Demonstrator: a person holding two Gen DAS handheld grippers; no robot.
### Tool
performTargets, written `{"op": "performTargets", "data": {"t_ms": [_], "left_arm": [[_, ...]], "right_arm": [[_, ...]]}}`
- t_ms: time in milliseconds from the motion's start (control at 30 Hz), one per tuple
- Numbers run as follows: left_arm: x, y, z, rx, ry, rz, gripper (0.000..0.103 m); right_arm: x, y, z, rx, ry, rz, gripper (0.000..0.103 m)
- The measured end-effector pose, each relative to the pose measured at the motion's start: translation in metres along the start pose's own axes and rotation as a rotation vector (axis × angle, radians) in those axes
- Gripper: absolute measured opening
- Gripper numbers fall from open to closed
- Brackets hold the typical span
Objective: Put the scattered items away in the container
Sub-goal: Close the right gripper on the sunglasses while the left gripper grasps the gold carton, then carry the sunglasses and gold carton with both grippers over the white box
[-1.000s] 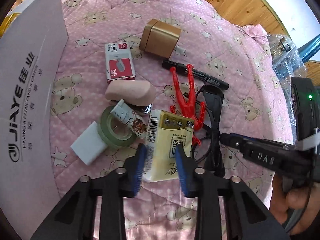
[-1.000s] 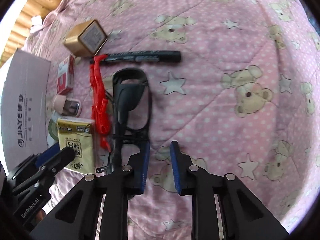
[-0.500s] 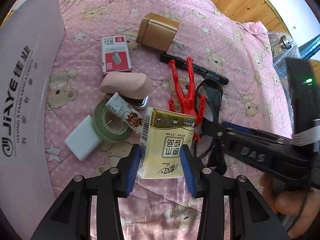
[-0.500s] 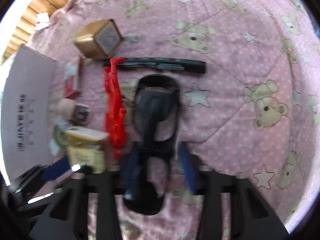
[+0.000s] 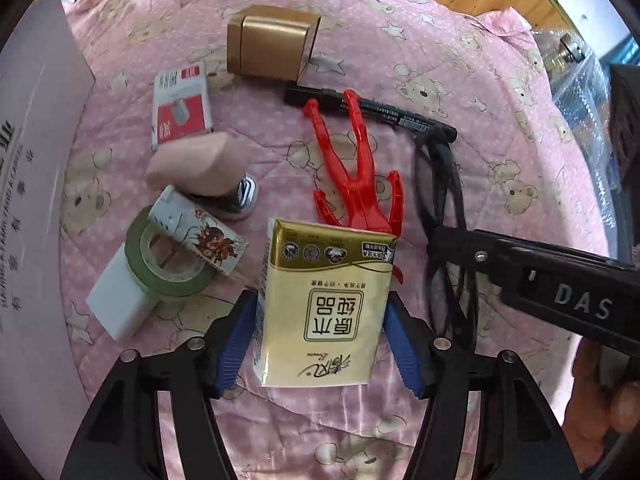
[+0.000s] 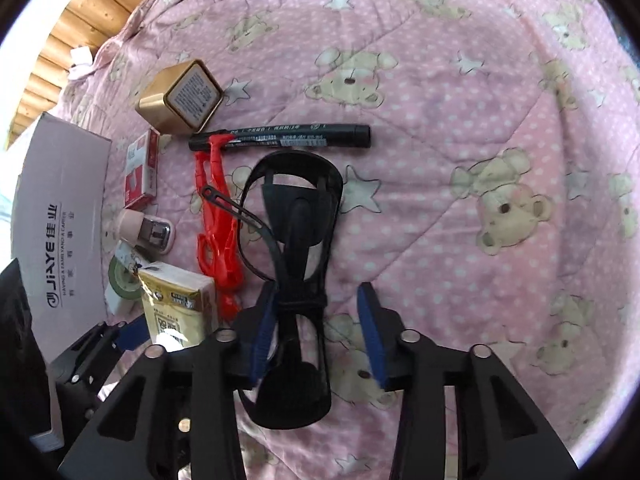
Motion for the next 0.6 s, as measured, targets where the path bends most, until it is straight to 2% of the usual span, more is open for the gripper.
{"op": "performTargets", "data": {"t_ms": [133, 200, 600], "left_arm": [[0.0, 0.005, -0.01, -0.036, 0.035, -0.005, 0.053], [-0.001, 0.01, -0.014, -0.05, 0.046, 0.001, 0.053], [0.001, 0.048, -0.025, -0.126, 0.097, 0.045, 0.053]], "right_arm": [[0.005, -0.004, -0.008, 0.049, 0.0, -0.006, 0.021], [0.008, -0.003, -0.013, 0.048, 0.009, 0.0, 0.016], [0.005, 0.024, -0.018, 0.104, -0.014, 0.038, 0.015]]}}
Point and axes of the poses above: each gripper's, at about its wrist camera, not at the fingertips, and y roughly against the way its jaws point, z to its right, x to its top, the point moved 1 cm from there along -y, roughly the way its jaws point, and after that the axes turned 14 degrees about x, right-handed, at the moved point
